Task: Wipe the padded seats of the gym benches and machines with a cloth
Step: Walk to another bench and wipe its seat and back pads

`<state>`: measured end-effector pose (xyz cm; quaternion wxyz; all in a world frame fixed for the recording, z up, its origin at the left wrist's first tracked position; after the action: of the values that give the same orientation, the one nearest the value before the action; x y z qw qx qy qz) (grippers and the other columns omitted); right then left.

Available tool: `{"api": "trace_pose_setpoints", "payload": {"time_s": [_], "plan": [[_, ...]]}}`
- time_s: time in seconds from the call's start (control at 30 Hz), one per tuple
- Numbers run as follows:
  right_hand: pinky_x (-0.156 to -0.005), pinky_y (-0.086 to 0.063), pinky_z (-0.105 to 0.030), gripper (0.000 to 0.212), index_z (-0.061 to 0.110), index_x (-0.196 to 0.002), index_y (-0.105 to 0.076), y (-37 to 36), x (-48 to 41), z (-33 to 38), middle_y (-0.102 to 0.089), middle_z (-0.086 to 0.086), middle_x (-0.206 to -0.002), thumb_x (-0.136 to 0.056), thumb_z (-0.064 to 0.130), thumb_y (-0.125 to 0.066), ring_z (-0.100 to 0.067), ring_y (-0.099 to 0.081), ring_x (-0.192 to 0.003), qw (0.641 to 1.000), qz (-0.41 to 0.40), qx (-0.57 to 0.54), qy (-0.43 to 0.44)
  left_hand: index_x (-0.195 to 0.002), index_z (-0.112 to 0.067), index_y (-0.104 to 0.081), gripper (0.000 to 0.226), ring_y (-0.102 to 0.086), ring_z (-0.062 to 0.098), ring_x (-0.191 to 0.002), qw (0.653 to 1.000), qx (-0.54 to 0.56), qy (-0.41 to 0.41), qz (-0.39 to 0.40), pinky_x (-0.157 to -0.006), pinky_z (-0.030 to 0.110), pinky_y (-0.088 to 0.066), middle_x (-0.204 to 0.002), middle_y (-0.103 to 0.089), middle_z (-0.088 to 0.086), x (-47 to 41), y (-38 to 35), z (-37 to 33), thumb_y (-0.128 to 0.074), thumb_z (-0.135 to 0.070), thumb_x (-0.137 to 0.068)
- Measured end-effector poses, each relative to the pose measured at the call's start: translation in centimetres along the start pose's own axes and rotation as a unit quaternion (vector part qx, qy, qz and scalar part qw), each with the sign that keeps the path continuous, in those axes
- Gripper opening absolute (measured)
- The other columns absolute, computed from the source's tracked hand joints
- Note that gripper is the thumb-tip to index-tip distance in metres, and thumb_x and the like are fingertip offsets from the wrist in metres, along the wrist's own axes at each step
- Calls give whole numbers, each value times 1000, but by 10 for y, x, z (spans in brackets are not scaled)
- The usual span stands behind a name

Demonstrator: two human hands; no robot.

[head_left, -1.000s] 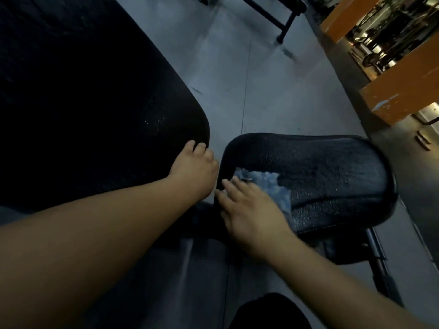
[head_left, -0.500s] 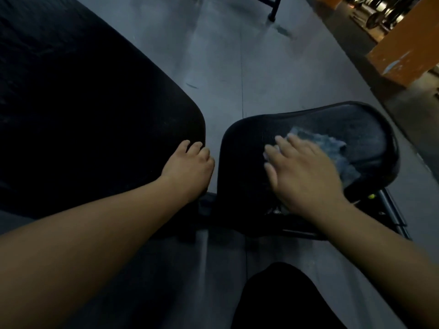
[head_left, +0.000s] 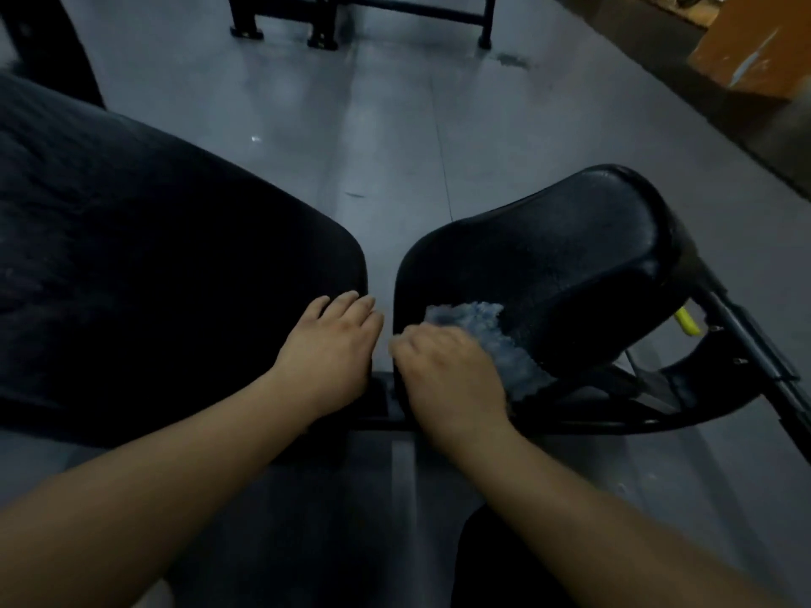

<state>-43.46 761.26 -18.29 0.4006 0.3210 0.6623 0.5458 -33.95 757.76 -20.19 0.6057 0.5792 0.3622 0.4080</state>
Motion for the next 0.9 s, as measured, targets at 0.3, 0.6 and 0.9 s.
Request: {"api": "trace_pose_setpoints", "payload": {"time_s": [0.3,0.6,0.9], "plan": [[-83,-39,-24,34,23,-139,-46,-35,-50,3,-53,13,-112,-106,30,-39,-10,-56,-106,749,-73,-579,-313,-123,-8,-67,57,-60,30,-123,994,-87,60,13,-97,48,-50,-132,-63,13,52,19,37,-32,-30,-83],[-125,0,-38,57,31,-159,-15,-66,-21,76,-2,8,-168,-105,48,-21,-15,7,-154,916,27,-392,-81,-134,-9,-60,56,-54,30,-130,990,-123,53,52,-102,47,-47,-141,-57,12,65,20,80,-32,-30,-91],[-121,12,-28,57,33,-159,0,-58,-40,78,9,16,-165,-108,41,-23,-4,19,-150,918,44,-390,-58,-134,-6,-60,54,-50,29,-134,994,-99,19,32,-108,46,-43,-143,-54,13,43,18,97,-34,-33,-94]]}}
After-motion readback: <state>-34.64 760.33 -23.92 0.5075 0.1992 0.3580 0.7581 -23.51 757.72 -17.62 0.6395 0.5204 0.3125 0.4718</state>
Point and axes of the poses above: each hand's wrist, its own x-axis away from the middle knuckle, its own y-axis out of the back of the hand, z = x × y, the point moved 8 cm from there along -x, towards the middle knuckle
